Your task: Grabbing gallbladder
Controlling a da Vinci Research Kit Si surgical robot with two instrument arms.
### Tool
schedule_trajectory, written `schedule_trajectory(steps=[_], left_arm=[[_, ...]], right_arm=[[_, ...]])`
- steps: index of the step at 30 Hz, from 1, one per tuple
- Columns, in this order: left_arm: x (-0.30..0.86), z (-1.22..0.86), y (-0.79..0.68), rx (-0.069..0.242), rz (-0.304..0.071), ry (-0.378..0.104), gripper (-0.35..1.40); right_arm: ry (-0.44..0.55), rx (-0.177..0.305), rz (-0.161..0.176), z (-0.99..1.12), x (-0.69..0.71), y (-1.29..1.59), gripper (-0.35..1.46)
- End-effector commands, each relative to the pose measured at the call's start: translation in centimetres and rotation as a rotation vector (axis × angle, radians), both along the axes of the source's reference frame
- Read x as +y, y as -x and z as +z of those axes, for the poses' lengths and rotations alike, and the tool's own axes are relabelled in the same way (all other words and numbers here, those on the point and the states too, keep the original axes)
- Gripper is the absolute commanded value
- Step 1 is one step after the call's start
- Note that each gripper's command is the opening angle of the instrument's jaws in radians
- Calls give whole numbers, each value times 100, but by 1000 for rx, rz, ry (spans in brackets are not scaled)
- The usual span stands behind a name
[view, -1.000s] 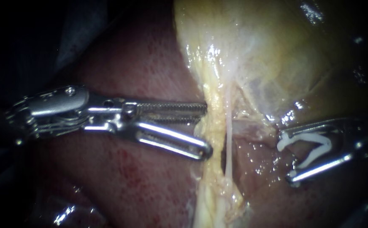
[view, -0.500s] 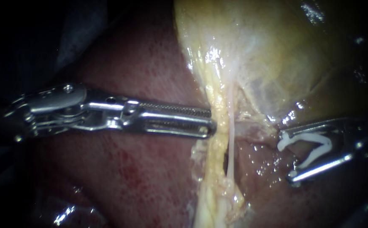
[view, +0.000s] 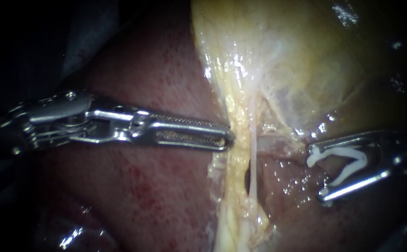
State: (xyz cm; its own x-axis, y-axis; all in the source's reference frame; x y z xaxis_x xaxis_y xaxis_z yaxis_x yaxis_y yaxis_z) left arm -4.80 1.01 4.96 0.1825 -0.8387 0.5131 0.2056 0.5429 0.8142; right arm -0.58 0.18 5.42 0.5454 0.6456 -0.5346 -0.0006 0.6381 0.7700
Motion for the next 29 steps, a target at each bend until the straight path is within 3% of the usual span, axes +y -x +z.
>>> schedule_trajectory(steps=[1,29], left_arm=[[0,0,0,-1,0,1,-35],[-1,-1,-1,-1,0,1,-35]], right_arm=[[0,0,0,0,0,0,59],[0,0,0,0,0,0,59]])
